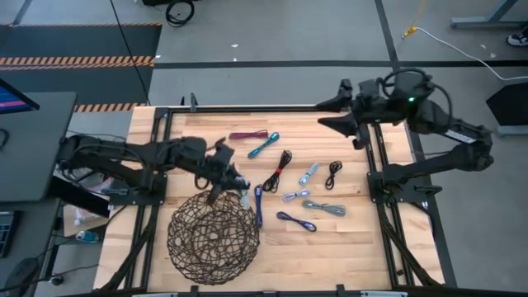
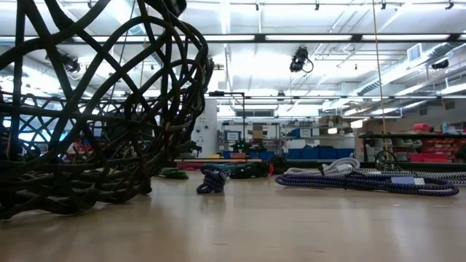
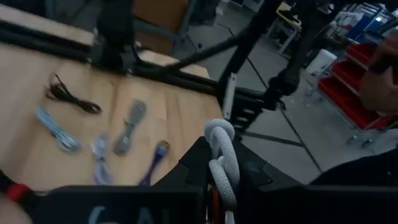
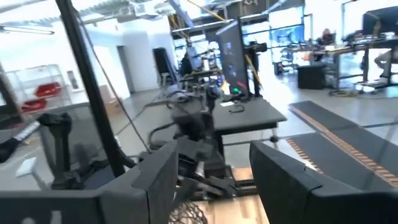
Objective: Pick and place USB-C Cables
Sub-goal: Put the top white charger cable into the wire basket, then put the black and white charger cable into the wire basket
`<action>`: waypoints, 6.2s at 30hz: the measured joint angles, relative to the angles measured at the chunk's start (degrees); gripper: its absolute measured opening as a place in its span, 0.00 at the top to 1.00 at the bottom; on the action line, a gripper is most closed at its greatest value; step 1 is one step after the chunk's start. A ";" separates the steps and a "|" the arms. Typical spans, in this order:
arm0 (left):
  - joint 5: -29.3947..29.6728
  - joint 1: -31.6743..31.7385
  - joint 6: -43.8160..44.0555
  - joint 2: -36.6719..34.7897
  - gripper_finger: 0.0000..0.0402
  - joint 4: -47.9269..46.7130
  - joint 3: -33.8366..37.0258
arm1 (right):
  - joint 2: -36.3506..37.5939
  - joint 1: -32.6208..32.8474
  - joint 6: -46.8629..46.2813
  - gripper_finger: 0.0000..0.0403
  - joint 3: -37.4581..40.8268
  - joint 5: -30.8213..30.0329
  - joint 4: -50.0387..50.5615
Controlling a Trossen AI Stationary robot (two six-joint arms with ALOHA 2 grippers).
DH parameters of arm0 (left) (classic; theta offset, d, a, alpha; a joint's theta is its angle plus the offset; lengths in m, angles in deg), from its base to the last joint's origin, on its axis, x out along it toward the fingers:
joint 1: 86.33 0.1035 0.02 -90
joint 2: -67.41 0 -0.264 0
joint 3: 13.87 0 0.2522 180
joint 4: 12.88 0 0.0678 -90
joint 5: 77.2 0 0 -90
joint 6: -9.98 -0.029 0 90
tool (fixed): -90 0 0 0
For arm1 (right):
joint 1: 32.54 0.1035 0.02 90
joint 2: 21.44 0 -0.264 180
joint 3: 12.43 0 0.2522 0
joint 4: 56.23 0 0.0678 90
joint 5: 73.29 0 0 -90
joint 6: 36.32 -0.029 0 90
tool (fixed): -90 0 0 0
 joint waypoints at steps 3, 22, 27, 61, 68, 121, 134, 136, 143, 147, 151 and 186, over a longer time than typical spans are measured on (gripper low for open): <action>5.02 -4.14 2.10 -0.02 0.91 -5.88 0.00 | 0.71 -0.18 0.14 0.50 0.03 -1.71 2.61; 20.03 -21.44 34.26 3.15 0.91 -37.53 0.00 | -2.26 -0.24 0.28 0.50 0.09 -2.83 4.00; 15.86 -22.18 37.48 7.43 0.91 -37.78 0.00 | -2.49 -0.27 0.26 0.50 0.09 -3.06 4.04; 21.18 -1.13 18.47 9.72 0.48 -8.99 -0.02 | -5.43 6.38 -19.46 0.54 2.40 -5.57 48.02; 17.50 4.12 12.05 9.72 0.48 1.68 -0.04 | -10.03 13.24 -25.91 0.54 7.40 -5.83 49.97; 17.45 7.20 9.79 9.65 0.48 5.88 -0.04 | -36.15 27.28 -30.85 0.43 32.01 -7.63 26.11; 17.45 7.20 9.81 9.67 0.48 5.90 -0.04 | -34.56 26.93 -32.04 0.81 32.33 -8.61 26.59; 17.45 7.20 9.83 9.69 0.48 5.90 -0.04 | -34.47 26.95 -32.01 0.93 32.29 -8.43 26.01; 16.97 7.22 10.04 9.69 0.48 5.94 -0.04 | -34.43 27.27 -33.16 0.95 30.51 -7.14 24.74; 15.94 7.20 11.07 9.69 0.48 6.18 -0.04 | -31.09 27.32 -33.46 0.95 24.78 -8.49 25.47; 15.92 7.22 11.30 9.69 0.48 8.22 -0.04 | -26.59 27.06 -30.92 0.95 17.11 -15.18 26.88; 9.72 8.77 6.73 14.72 0.46 35.89 -0.02 | -23.39 19.10 -8.41 0.95 -1.62 -25.59 17.98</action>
